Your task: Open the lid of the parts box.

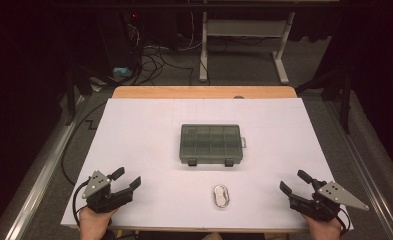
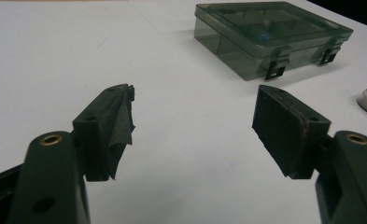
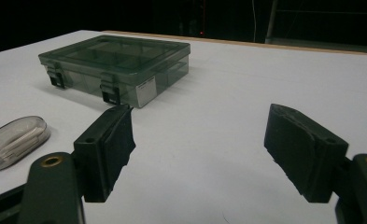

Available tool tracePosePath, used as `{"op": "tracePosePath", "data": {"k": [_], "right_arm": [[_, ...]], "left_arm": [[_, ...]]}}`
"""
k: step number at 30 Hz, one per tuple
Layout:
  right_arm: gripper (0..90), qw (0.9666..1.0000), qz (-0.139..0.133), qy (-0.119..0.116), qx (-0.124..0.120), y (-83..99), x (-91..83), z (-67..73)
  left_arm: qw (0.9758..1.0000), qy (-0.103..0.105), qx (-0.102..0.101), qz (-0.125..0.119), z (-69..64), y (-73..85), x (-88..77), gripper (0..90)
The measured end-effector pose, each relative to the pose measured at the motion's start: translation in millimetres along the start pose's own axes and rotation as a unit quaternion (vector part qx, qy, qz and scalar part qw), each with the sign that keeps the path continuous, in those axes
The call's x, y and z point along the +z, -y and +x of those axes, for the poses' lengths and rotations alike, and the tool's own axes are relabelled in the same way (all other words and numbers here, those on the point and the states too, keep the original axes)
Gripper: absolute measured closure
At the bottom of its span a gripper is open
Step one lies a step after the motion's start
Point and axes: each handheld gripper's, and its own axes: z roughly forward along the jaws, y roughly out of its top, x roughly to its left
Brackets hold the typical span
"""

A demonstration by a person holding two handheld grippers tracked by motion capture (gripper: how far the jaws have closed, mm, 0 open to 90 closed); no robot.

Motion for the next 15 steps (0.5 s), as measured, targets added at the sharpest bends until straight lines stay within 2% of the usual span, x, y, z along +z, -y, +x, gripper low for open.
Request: {"op": "tracePosePath", "data": {"k": [5,9,15], "right_arm": [[24.2,0.9999,-0.003,0.009,0.010,-0.1,-0.5,-0.7],[24.3,0.9999,-0.003,0.011,0.006,0.1,-0.5,-0.2],[24.1,0.9999,-0.003,0.012,0.007,-0.4,-0.6,0.2]], "left_arm": [[1.0000,-0.001,0.003,0.001,-0.6,-0.2,0.1,29.4],[1.0000,0.000,0.001,0.000,-1.0,-0.4,0.6,29.4],[1.0000,0.002,0.008,0.001,-1.8,0.1,1.5,29.4]]}}
